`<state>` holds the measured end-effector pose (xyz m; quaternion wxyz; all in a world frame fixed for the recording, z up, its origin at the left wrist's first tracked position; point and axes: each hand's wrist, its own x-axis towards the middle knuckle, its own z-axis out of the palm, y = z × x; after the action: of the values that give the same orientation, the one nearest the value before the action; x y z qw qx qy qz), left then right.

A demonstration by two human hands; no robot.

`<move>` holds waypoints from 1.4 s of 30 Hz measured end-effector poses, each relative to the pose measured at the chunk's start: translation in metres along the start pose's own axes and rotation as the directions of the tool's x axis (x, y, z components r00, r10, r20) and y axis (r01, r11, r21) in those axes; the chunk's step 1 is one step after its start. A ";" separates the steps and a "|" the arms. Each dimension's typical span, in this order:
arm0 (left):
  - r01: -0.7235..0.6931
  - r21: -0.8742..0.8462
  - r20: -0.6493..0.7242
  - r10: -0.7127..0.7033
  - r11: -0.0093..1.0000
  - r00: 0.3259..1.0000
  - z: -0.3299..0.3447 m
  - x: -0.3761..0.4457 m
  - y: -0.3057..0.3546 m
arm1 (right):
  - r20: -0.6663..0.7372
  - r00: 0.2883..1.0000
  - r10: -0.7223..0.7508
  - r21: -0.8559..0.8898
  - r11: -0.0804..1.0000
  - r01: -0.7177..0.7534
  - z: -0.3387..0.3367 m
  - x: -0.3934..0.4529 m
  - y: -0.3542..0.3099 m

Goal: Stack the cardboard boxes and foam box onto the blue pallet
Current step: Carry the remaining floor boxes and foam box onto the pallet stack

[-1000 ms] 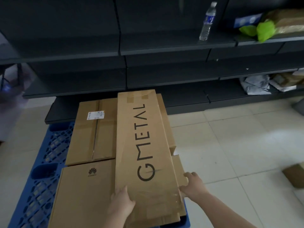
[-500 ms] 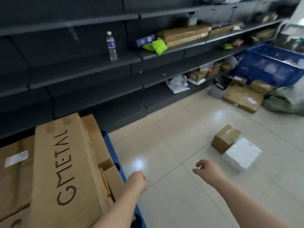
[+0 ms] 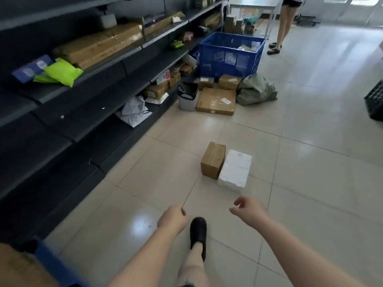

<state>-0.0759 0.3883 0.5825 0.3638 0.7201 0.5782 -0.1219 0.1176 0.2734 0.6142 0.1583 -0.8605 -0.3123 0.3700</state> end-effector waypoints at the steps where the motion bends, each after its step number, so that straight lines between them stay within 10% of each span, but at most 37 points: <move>1: -0.004 0.002 0.017 0.004 1.000 1.000 -0.003 0.022 0.013 | 0.001 1.000 0.016 0.017 1.000 -0.016 -0.008 0.022 -0.001; 15: 0.089 0.028 0.118 -0.092 0.996 0.989 -0.065 0.405 0.147 | 0.149 0.951 0.271 0.096 0.953 -0.287 -0.068 0.396 -0.034; 30: 0.237 -0.290 0.035 -0.238 0.927 0.971 0.156 0.786 0.142 | 0.271 0.895 0.354 0.400 0.804 -0.439 0.117 0.773 0.078; 35: 0.365 -0.481 0.237 -0.282 0.797 0.930 0.233 0.813 0.122 | 0.431 0.856 0.285 0.671 0.533 -0.515 0.156 0.807 0.103; 42: 0.308 -0.742 0.050 -0.409 0.596 0.911 0.185 0.714 0.118 | 0.367 0.911 0.191 0.686 0.605 -0.403 0.131 0.761 0.056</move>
<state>0.2942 0.7889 0.0713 0.5530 0.3868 0.7317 0.0959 0.4492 0.7350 0.0884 0.3921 -0.7024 -0.0008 0.5940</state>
